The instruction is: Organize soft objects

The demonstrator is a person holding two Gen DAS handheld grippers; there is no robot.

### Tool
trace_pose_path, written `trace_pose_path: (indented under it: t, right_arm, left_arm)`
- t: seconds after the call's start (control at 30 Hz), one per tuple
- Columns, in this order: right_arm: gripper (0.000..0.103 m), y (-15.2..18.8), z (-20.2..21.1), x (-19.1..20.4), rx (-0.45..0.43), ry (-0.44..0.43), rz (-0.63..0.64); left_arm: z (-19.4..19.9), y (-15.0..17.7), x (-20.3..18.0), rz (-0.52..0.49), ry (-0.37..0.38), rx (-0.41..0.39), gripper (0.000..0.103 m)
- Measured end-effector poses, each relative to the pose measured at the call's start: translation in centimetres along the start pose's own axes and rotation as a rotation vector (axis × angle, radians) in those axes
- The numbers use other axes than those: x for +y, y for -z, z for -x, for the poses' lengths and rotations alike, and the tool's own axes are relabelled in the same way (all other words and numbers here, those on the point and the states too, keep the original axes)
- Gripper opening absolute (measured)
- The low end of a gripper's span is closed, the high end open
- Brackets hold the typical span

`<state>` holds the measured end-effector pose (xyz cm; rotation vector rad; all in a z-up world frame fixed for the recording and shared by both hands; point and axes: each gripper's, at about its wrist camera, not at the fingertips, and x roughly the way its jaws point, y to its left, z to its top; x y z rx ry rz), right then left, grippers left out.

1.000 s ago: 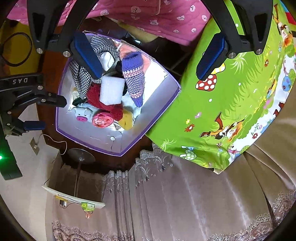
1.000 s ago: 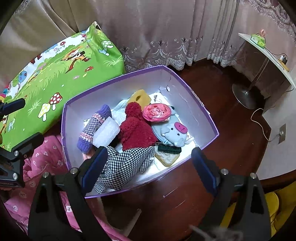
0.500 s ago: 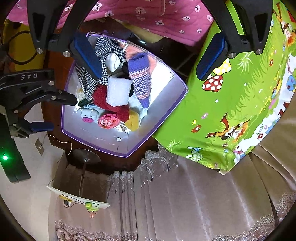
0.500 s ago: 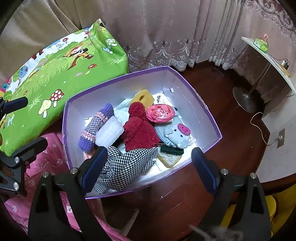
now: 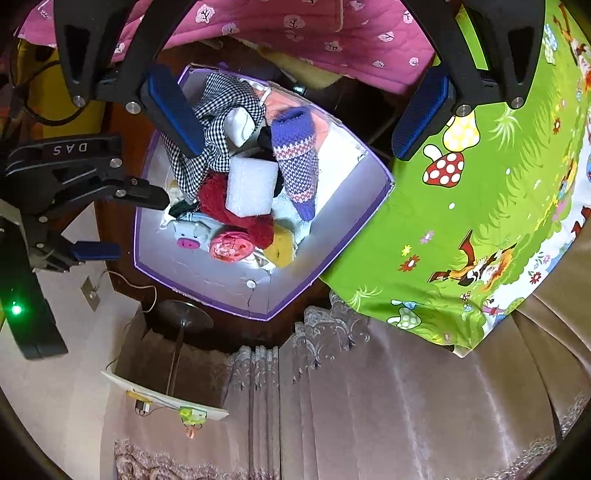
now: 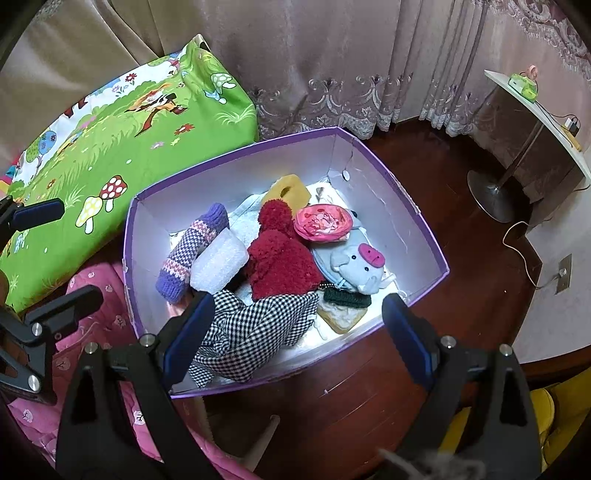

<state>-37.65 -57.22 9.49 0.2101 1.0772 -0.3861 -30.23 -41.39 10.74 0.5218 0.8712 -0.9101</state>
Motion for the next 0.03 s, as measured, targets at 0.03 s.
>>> trace_pose_path:
  t: [0.03]
  right_arm:
    - [0.093,0.0,-0.04,-0.02,0.001,0.0,-0.001]
  left_arm:
    - [-0.08,0.01,-0.07,-0.004,-0.009,0.003,0.103]
